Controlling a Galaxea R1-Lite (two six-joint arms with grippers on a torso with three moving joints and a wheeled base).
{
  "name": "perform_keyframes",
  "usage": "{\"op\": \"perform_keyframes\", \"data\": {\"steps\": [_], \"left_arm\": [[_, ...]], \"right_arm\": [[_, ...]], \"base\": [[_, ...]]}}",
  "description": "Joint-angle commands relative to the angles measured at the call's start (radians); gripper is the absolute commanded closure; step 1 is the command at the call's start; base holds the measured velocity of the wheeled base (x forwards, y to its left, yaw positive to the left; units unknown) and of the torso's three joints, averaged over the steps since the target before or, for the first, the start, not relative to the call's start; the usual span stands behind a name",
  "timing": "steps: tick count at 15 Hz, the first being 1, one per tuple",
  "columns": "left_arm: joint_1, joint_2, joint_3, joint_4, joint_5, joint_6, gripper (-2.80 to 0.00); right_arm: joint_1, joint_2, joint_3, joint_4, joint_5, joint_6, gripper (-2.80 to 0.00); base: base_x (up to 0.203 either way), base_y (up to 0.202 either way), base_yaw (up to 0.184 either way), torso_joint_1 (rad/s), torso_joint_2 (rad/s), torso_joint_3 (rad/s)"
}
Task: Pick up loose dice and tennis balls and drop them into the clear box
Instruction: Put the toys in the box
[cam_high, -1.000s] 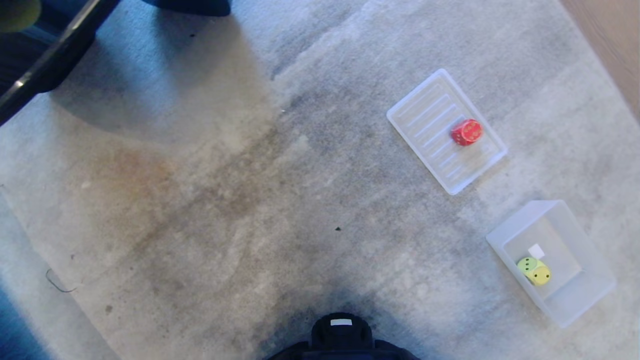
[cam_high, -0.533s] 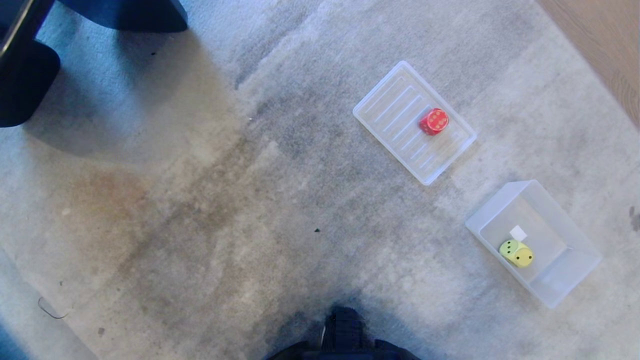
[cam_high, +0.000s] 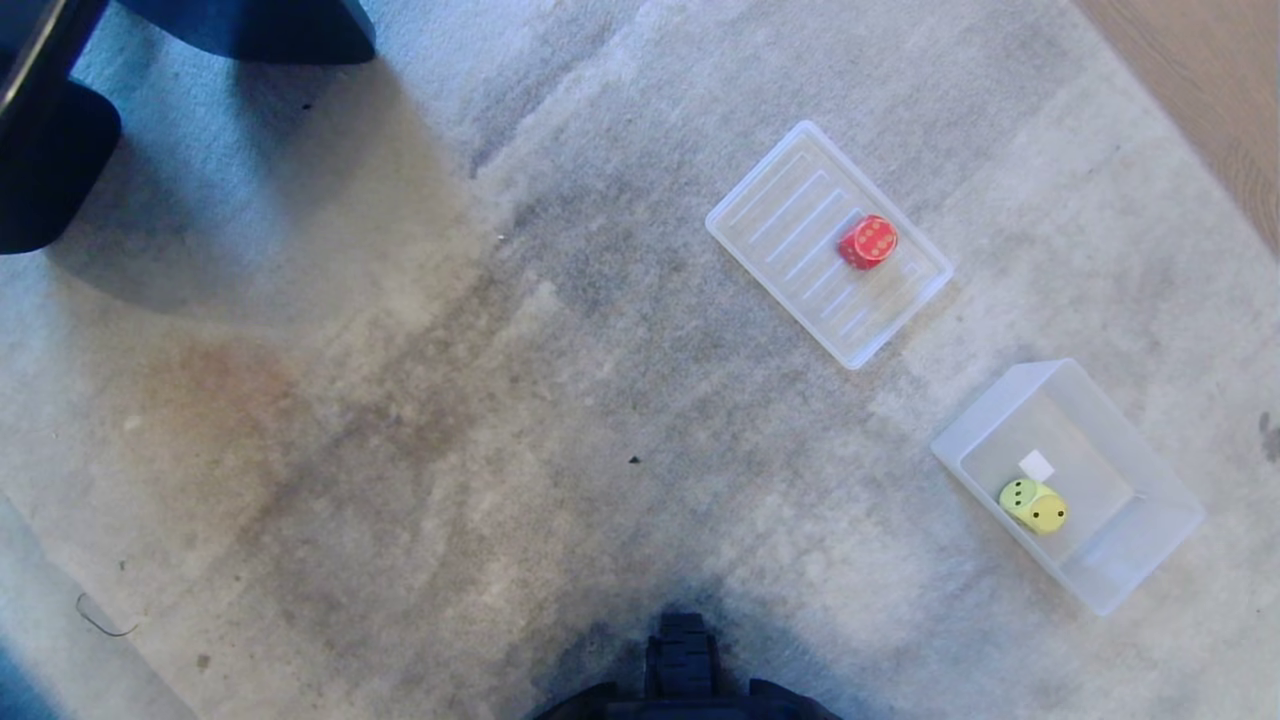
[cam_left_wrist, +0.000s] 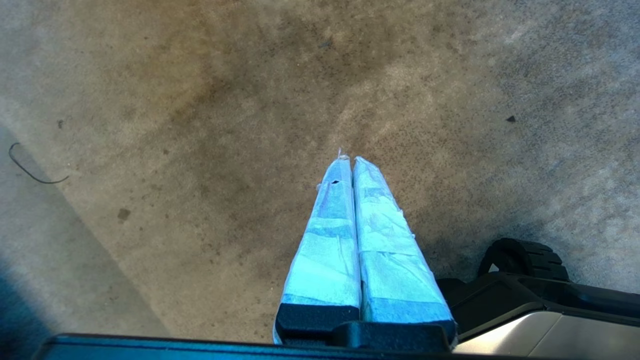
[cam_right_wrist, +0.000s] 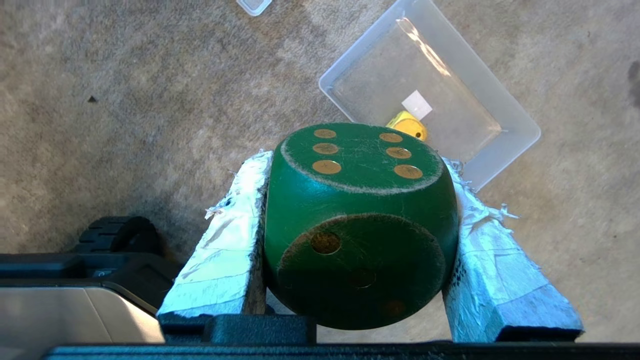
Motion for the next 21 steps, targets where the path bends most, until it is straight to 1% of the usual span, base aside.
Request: {"op": "perform_keyframes", "data": {"steps": [1, 3, 4, 6, 9, 11, 13, 16, 17, 19, 21], "left_arm": [[0.0, 0.0, 0.0, 0.0, 0.001, -0.001, 0.0], [0.0, 0.0, 0.0, 0.0, 0.001, -0.001, 0.0], [0.0, 0.0, 0.0, 0.0, 0.001, -0.001, 0.0], [0.0, 0.0, 0.0, 0.0, 0.001, -0.001, 0.0], [0.0, 0.0, 0.0, 0.0, 0.001, -0.001, 0.0], [0.0, 0.0, 0.0, 0.0, 0.001, -0.001, 0.0], [0.0, 0.0, 0.0, 0.0, 0.001, -0.001, 0.0], [0.0, 0.0, 0.0, 0.0, 0.001, -0.001, 0.0], [0.0, 0.0, 0.0, 0.0, 0.001, -0.001, 0.0], [0.0, 0.0, 0.0, 0.0, 0.001, -0.001, 0.0], [0.0, 0.0, 0.0, 0.0, 0.001, -0.001, 0.0]], "right_arm": [[0.0, 0.001, 0.031, 0.0, -0.003, 0.025, 0.0], [0.001, 0.003, 0.028, 0.007, -0.009, 0.033, 0.0], [-0.001, 0.009, 0.024, 0.018, -0.005, 0.01, 0.0], [-0.003, 0.058, -0.057, 0.056, -0.006, 0.014, 0.0], [-0.007, 0.299, -0.216, 0.115, -0.029, 0.075, 0.0], [-0.009, 0.506, -0.277, 0.102, -0.048, 0.116, 0.0], [-0.024, 0.73, -0.312, 0.032, -0.081, 0.16, 0.0], [-0.045, 1.064, -0.341, -0.144, -0.171, 0.215, 0.0], [-0.056, 1.174, -0.351, -0.199, -0.198, 0.245, 0.0], [-0.075, 1.389, -0.379, -0.285, -0.231, 0.338, 0.0], [-0.101, 1.573, -0.416, -0.336, -0.25, 0.409, 0.0]], "base": [[0.0, 0.0, 0.0, 0.0, 0.0, 0.0], [0.0, 0.0, 0.0, 0.0, 0.0, 0.0], [0.0, 0.0, 0.0, 0.0, 0.0, 0.0], [0.0, 0.0, 0.0, 0.0, 0.0, 0.0], [0.0, 0.0, 0.0, 0.0, 0.0, 0.0], [0.0, 0.0, 0.0, 0.0, 0.0, 0.0], [0.0, 0.0, 0.0, 0.0, 0.0, 0.0], [0.0, 0.0, 0.0, 0.0, 0.0, 0.0], [0.0, 0.0, 0.0, 0.0, 0.0, 0.0], [0.0, 0.0, 0.0, 0.0, 0.0, 0.0], [0.0, 0.0, 0.0, 0.0, 0.0, 0.0]]}}
